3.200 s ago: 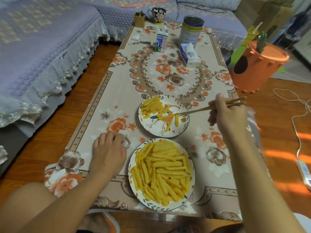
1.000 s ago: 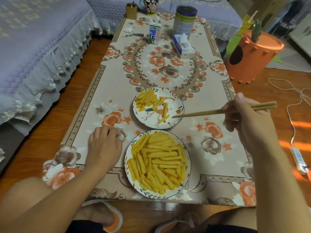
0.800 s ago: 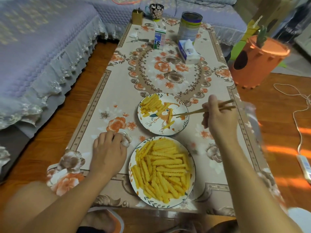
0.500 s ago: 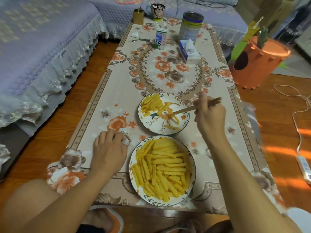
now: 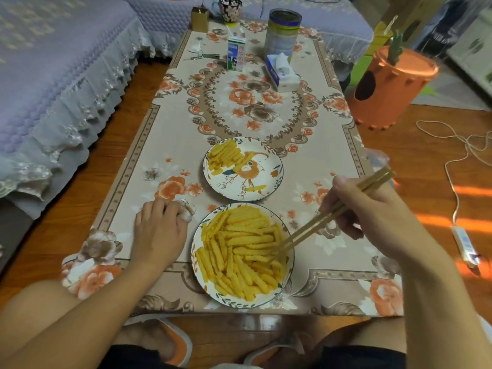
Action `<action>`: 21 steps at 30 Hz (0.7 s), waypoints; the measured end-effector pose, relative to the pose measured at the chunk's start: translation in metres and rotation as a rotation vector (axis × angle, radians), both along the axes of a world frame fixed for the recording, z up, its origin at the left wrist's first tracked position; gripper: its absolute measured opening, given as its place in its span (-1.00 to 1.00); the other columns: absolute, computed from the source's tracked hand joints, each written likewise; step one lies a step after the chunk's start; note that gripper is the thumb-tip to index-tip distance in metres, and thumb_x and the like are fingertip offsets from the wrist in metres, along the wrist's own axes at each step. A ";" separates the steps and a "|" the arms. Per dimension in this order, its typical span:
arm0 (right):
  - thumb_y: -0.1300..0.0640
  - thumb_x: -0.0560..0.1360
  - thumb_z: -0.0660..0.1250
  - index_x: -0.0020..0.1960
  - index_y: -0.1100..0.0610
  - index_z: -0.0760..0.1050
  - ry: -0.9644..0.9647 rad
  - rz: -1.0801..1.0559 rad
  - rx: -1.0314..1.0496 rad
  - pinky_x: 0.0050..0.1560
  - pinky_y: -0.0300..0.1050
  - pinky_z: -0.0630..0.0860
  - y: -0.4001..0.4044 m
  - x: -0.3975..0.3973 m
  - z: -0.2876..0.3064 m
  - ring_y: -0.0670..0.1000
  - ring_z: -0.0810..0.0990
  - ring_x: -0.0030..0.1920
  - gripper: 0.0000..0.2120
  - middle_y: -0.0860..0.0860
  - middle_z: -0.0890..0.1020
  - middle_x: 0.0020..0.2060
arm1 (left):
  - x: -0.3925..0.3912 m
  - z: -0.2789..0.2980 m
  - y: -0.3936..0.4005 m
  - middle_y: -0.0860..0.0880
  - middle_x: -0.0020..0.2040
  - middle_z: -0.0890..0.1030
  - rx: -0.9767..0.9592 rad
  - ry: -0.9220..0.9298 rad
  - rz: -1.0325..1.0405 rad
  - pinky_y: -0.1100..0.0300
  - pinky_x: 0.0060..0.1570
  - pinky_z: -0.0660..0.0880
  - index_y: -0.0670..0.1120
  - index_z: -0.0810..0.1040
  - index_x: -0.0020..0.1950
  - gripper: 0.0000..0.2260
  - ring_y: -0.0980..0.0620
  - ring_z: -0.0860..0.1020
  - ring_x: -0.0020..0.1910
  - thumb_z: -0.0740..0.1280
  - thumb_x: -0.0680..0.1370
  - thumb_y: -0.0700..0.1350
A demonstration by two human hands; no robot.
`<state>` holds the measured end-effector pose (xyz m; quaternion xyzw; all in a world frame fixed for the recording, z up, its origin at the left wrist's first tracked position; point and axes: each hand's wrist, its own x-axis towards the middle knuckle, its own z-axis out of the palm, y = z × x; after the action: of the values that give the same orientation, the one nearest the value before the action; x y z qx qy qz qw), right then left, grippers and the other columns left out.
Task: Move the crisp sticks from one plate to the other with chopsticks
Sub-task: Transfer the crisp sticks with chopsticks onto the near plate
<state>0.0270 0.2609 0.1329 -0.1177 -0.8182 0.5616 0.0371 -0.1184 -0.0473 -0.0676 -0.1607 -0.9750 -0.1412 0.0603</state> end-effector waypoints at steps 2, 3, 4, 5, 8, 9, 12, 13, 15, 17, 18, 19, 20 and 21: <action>-0.14 0.58 0.20 -0.26 0.17 0.66 -0.010 0.040 0.021 -0.47 -0.25 0.37 -0.005 0.000 -0.003 0.01 0.44 -0.48 -0.52 0.17 0.50 -0.48 | 0.001 0.000 0.000 -0.09 0.10 0.50 -0.007 -0.002 0.003 -0.09 0.08 0.40 -0.10 0.55 0.16 -0.67 -0.15 0.40 0.10 0.11 0.53 -0.03; -0.14 0.57 0.21 -0.25 0.16 0.67 -0.016 0.067 0.056 -0.45 -0.26 0.37 -0.007 0.000 -0.004 -0.01 0.45 -0.48 -0.54 0.10 0.52 -0.49 | 0.001 0.000 0.000 -0.10 0.10 0.50 -0.009 0.000 0.004 -0.09 0.07 0.40 -0.10 0.55 0.16 -0.68 -0.15 0.40 0.10 0.11 0.53 -0.03; -0.14 0.56 0.23 -0.24 0.15 0.67 -0.020 0.096 0.089 -0.44 -0.26 0.38 -0.007 0.001 -0.005 -0.03 0.45 -0.48 -0.56 0.06 0.52 -0.50 | 0.002 0.000 0.000 -0.10 0.09 0.50 -0.009 0.003 0.006 -0.10 0.06 0.41 -0.10 0.54 0.15 -0.68 -0.15 0.40 0.10 0.12 0.53 -0.04; -0.13 0.55 0.24 -0.23 0.15 0.67 -0.023 0.115 0.104 -0.43 -0.26 0.38 -0.007 0.001 -0.005 -0.04 0.46 -0.48 -0.58 0.04 0.52 -0.51 | 0.002 0.000 0.000 -0.10 0.09 0.50 -0.009 0.006 0.009 -0.10 0.05 0.41 -0.11 0.54 0.15 -0.69 -0.15 0.40 0.09 0.12 0.53 -0.04; -0.08 0.55 0.26 -0.21 0.21 0.66 0.016 0.042 0.037 -0.46 -0.28 0.37 0.000 0.004 0.000 -0.06 0.43 -0.50 -0.60 0.04 0.51 -0.50 | 0.002 0.000 0.000 -0.11 0.08 0.50 -0.011 0.012 0.010 -0.10 0.04 0.41 -0.12 0.54 0.14 -0.71 -0.15 0.40 0.08 0.14 0.53 -0.06; -0.05 0.56 0.26 -0.21 0.23 0.65 0.037 -0.023 0.010 -0.48 -0.29 0.35 0.004 0.003 0.001 -0.05 0.41 -0.51 -0.60 0.06 0.50 -0.50 | 0.002 0.000 0.000 -0.11 0.07 0.50 -0.012 0.012 0.008 -0.10 0.04 0.41 -0.12 0.54 0.14 -0.71 -0.16 0.40 0.08 0.14 0.53 -0.06; -0.01 0.66 0.24 -0.14 0.23 0.63 0.104 -0.234 0.004 -0.44 -0.18 0.37 0.018 -0.009 -0.005 0.01 0.42 -0.47 -0.62 0.12 0.49 -0.46 | 0.001 0.000 0.000 -0.10 0.08 0.50 -0.029 0.010 0.008 -0.10 0.05 0.41 -0.11 0.55 0.14 -0.70 -0.15 0.40 0.08 0.13 0.53 -0.06; -0.01 0.68 0.22 -0.11 0.21 0.64 0.121 -0.296 0.011 -0.40 -0.11 0.41 0.020 -0.015 -0.008 0.04 0.45 -0.45 -0.62 0.13 0.52 -0.43 | 0.001 0.000 0.000 -0.10 0.08 0.51 -0.036 0.011 0.007 -0.09 0.04 0.41 -0.11 0.55 0.14 -0.70 -0.15 0.40 0.08 0.12 0.53 -0.05; 0.00 0.70 0.21 -0.08 0.18 0.64 0.141 -0.380 0.026 -0.39 -0.10 0.48 0.017 -0.030 -0.017 0.02 0.52 -0.44 -0.64 0.13 0.56 -0.39 | 0.000 -0.001 0.000 -0.10 0.07 0.51 -0.050 0.011 0.003 -0.08 0.04 0.41 -0.11 0.55 0.14 -0.68 -0.14 0.41 0.07 0.11 0.53 -0.04; 0.02 0.71 0.20 -0.09 0.17 0.64 0.153 -0.403 0.046 -0.46 -0.20 0.48 0.006 -0.046 -0.027 -0.05 0.52 -0.49 -0.65 0.10 0.58 -0.41 | -0.001 -0.001 -0.001 -0.08 0.07 0.50 -0.056 0.006 0.002 -0.08 0.04 0.41 -0.10 0.55 0.13 -0.67 -0.14 0.41 0.07 0.09 0.53 -0.02; 0.01 0.71 0.21 -0.09 0.16 0.64 0.158 -0.397 0.062 -0.49 -0.20 0.47 0.000 -0.054 -0.033 -0.05 0.52 -0.50 -0.65 0.09 0.58 -0.42 | -0.002 -0.001 0.000 -0.08 0.08 0.50 -0.056 0.004 0.002 -0.08 0.05 0.41 -0.09 0.55 0.13 -0.67 -0.13 0.41 0.07 0.10 0.53 -0.02; 0.00 0.70 0.22 -0.10 0.14 0.65 0.161 -0.380 0.085 -0.48 -0.16 0.47 -0.006 -0.062 -0.039 -0.04 0.52 -0.50 -0.65 0.10 0.59 -0.42 | -0.002 0.000 0.000 -0.07 0.07 0.50 -0.056 0.002 0.002 -0.07 0.05 0.41 -0.09 0.56 0.13 -0.67 -0.12 0.41 0.07 0.10 0.53 -0.01; -0.01 0.69 0.23 -0.10 0.13 0.66 0.159 -0.351 0.117 -0.47 -0.12 0.47 -0.010 -0.068 -0.045 -0.02 0.53 -0.49 -0.66 0.10 0.59 -0.43 | -0.003 0.000 0.001 -0.06 0.07 0.50 -0.056 0.000 0.000 -0.07 0.05 0.41 -0.08 0.56 0.12 -0.67 -0.12 0.41 0.07 0.10 0.52 -0.01; 0.01 0.69 0.25 -0.11 0.11 0.67 0.156 -0.309 0.152 -0.44 -0.09 0.46 -0.014 -0.074 -0.048 -0.02 0.52 -0.48 -0.67 0.09 0.59 -0.44 | -0.003 0.000 0.000 -0.06 0.07 0.50 -0.056 -0.001 0.000 -0.07 0.05 0.41 -0.08 0.56 0.12 -0.67 -0.12 0.41 0.07 0.10 0.52 0.00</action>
<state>-0.0470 0.2470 0.0853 -0.1952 -0.8251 0.4930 0.1951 -0.1212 -0.0468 -0.0673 -0.1622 -0.9786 -0.1140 0.0552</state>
